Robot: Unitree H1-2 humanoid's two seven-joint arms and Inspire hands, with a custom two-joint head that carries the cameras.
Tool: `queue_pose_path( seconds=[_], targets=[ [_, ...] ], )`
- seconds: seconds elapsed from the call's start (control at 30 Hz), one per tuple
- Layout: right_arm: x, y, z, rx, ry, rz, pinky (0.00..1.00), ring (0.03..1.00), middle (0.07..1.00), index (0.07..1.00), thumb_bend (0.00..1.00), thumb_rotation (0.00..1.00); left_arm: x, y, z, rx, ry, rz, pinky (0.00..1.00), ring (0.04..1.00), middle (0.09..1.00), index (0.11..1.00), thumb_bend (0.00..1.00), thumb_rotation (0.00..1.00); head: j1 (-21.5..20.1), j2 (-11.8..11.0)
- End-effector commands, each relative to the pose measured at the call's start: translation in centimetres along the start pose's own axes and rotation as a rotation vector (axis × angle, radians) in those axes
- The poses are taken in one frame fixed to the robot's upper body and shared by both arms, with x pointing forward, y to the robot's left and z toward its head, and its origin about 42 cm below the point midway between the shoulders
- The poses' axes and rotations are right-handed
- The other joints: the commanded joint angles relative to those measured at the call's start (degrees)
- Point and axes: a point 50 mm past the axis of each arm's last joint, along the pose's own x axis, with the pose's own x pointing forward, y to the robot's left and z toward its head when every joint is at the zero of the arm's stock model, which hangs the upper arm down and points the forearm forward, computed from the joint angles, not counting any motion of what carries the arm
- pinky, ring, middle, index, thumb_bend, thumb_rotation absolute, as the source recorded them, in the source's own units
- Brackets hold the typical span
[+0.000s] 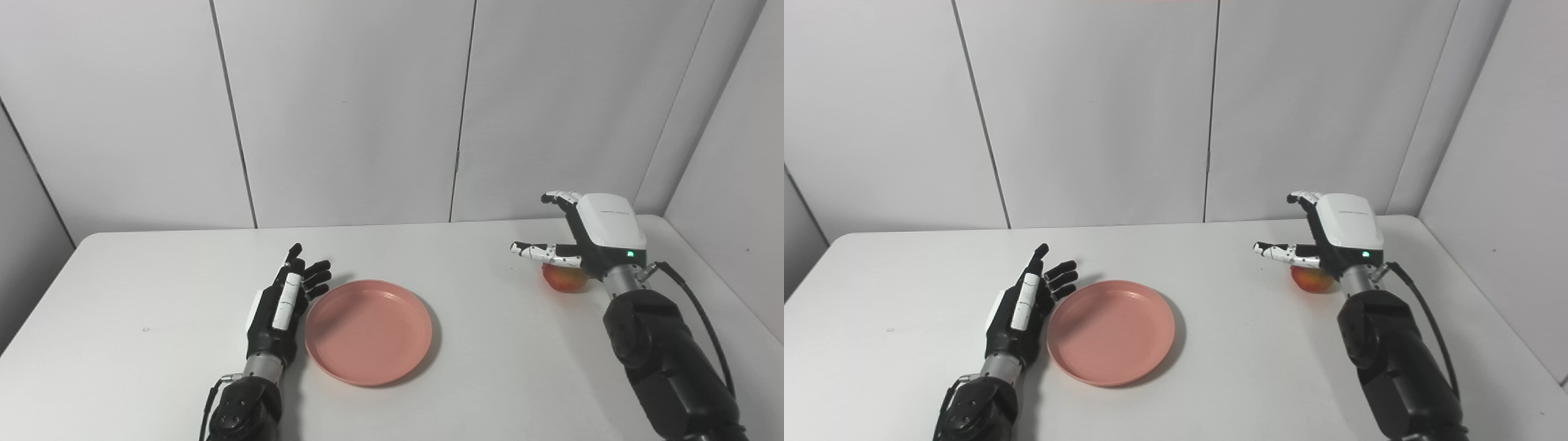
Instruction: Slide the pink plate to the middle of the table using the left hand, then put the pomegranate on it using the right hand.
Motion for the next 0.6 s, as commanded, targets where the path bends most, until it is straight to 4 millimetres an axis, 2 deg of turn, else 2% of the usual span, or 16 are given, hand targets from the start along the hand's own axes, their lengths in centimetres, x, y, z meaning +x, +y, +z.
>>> queue_pose_path(
  seconds=[0.0, 0.23, 0.57],
  targets=[
    [2.2, -2.7, 0.2, -0.003, 0.015, -0.074, 0.73, 0.743, 0.769, 0.739, 0.84, 0.8, -0.6, -0.3, -1.4, -0.021, 0.083, 0.007, 0.78, 0.773, 0.749, 0.947, 0.93, 0.81, 0.36, 0.22],
    [3.2, -0.9, -0.9, -0.029, 0.074, -0.012, 0.68, 0.704, 0.758, 0.728, 0.84, 0.79, -0.8, -0.3, -1.3, -0.017, 0.085, 0.009, 0.78, 0.771, 0.75, 0.945, 0.95, 0.81, 0.77, 0.58],
    [2.8, 0.9, -2.3, -0.018, 0.129, 0.058, 0.7, 0.714, 0.773, 0.741, 0.82, 0.82, -0.9, -0.3, -1.3, -0.014, 0.09, 0.012, 0.78, 0.771, 0.742, 0.945, 0.95, 0.81, 0.79, 0.8]
  ],
)
